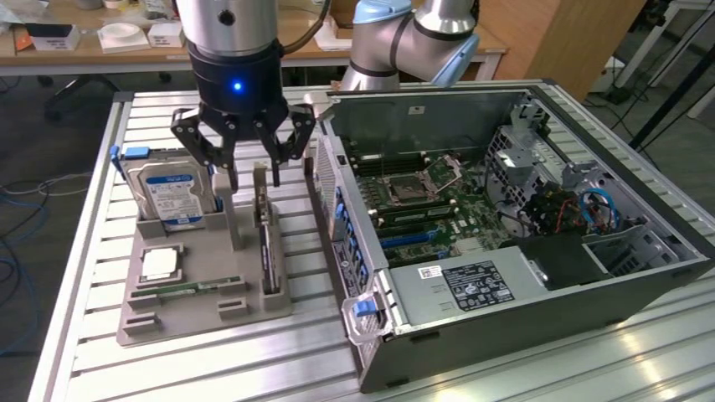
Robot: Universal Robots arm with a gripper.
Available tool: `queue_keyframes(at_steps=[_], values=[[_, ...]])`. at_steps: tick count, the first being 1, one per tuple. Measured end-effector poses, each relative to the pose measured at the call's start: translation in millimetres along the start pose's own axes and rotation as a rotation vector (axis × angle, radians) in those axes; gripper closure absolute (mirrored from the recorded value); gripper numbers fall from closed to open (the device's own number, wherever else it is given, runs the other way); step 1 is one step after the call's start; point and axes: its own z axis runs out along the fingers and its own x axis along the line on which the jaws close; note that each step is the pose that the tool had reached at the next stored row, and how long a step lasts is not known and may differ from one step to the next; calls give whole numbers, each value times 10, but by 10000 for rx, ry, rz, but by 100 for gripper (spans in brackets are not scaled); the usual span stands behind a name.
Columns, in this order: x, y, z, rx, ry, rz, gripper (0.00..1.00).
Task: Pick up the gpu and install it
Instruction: 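Pick up the gpu and move the gpu toward the slot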
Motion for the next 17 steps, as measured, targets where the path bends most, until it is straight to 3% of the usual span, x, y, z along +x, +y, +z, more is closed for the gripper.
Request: queue_keyframes(at_steps=[17], values=[[1,-1,34,-2,-2,0,47]])
